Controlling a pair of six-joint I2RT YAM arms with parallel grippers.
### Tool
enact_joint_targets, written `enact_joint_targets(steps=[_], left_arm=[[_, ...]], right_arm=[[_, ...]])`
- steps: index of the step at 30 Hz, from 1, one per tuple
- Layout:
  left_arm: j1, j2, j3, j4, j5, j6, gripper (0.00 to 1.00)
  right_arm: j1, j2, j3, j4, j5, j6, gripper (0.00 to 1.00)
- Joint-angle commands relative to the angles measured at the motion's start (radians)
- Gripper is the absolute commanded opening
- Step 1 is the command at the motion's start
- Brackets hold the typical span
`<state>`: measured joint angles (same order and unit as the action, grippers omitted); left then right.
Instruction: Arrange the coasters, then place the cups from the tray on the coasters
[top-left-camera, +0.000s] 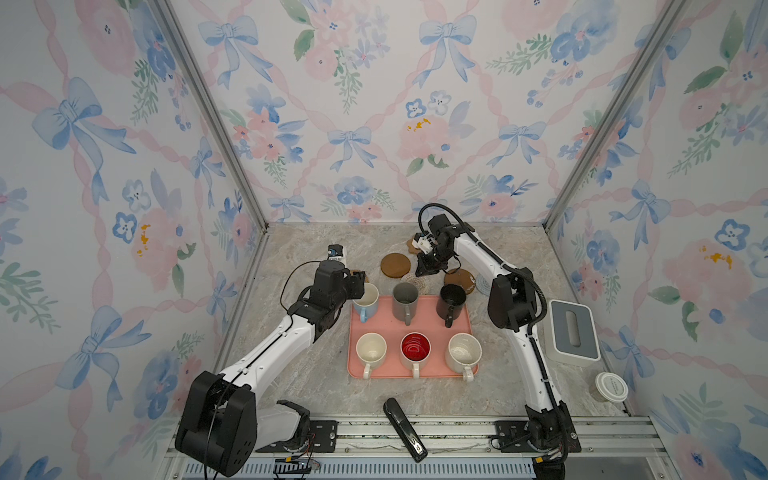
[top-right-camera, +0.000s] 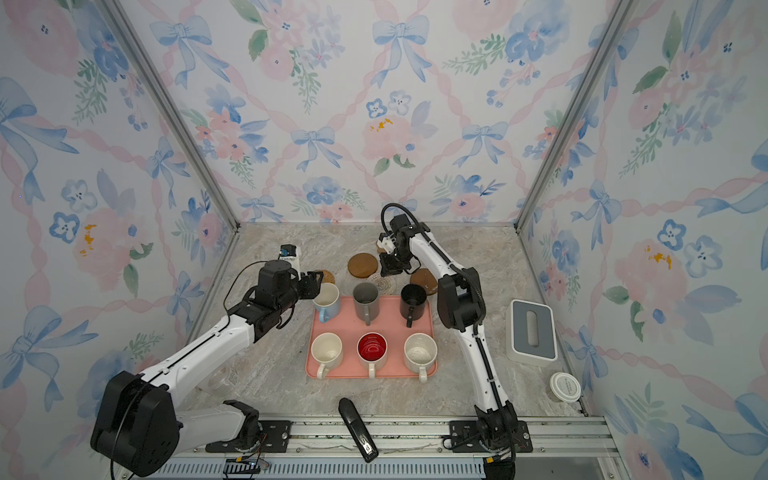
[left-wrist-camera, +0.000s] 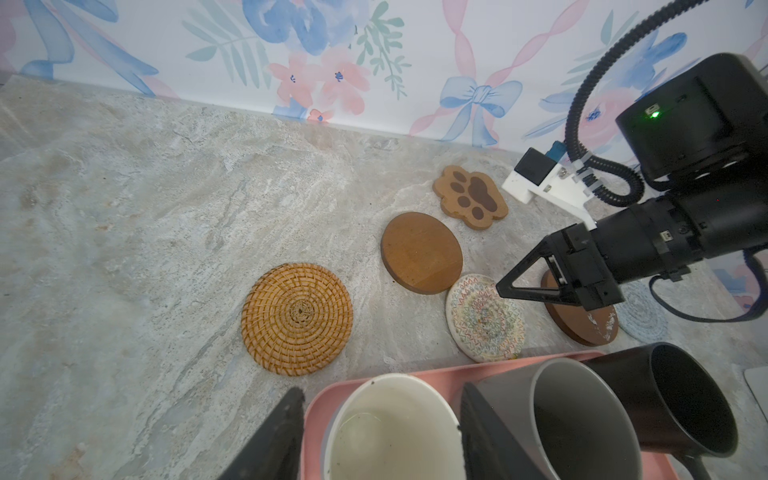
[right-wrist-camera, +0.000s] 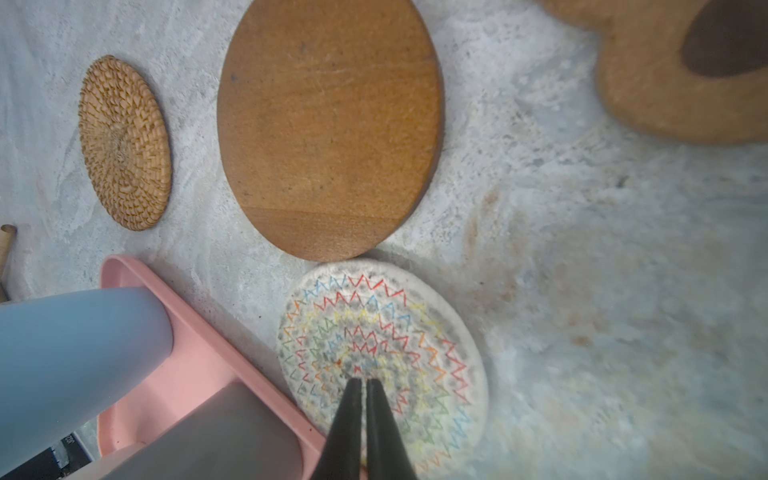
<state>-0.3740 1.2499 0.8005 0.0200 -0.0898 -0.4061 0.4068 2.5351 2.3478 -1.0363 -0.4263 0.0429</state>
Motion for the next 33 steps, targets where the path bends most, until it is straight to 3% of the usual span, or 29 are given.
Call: enact_joint_targets(steps=[1,15,33], left_arm=[[-0.005,0.000,0.002,0.012,0.000,-0.013,0.56],[-0.005,-0.014,-0.007,0.012,-0.008,-0.008,0.56],[-0.006,-0.017,-0.012,0.012,-0.010,-0.009,0.56]], right_arm=[[-0.003,0.052,0.042,-0.099,0.006,-0.026,0.09],[-0.044,0.109,0.074,-0.126,0.047,-0.003,0.09],[-0.113,0.061,-0.020,-0.090,0.101,0.022,0.06]])
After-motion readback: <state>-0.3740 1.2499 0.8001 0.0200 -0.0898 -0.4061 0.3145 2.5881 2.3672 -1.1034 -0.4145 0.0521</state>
